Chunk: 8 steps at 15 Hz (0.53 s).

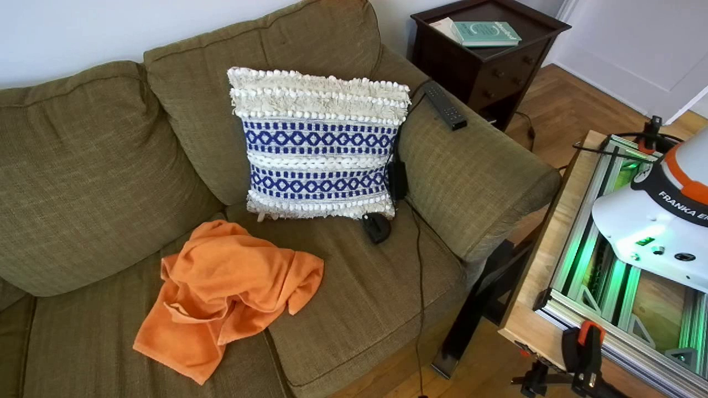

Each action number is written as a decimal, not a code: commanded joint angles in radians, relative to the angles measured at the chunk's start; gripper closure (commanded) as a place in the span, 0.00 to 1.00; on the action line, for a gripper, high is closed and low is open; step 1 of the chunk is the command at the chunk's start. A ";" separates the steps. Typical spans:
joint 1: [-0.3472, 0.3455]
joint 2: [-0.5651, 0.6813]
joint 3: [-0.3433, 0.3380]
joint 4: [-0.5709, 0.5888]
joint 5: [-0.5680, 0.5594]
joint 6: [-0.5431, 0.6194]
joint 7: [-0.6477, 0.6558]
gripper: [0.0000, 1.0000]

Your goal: Lay the pillow down

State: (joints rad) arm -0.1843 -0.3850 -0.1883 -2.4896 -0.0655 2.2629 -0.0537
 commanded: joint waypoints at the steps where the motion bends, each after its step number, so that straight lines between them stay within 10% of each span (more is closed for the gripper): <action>1: 0.052 0.046 0.037 0.033 0.020 0.005 -0.035 0.00; 8: 0.200 0.222 0.121 0.152 0.112 0.041 -0.131 0.00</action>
State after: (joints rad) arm -0.0186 -0.2741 -0.0712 -2.4096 -0.0061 2.2766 -0.1086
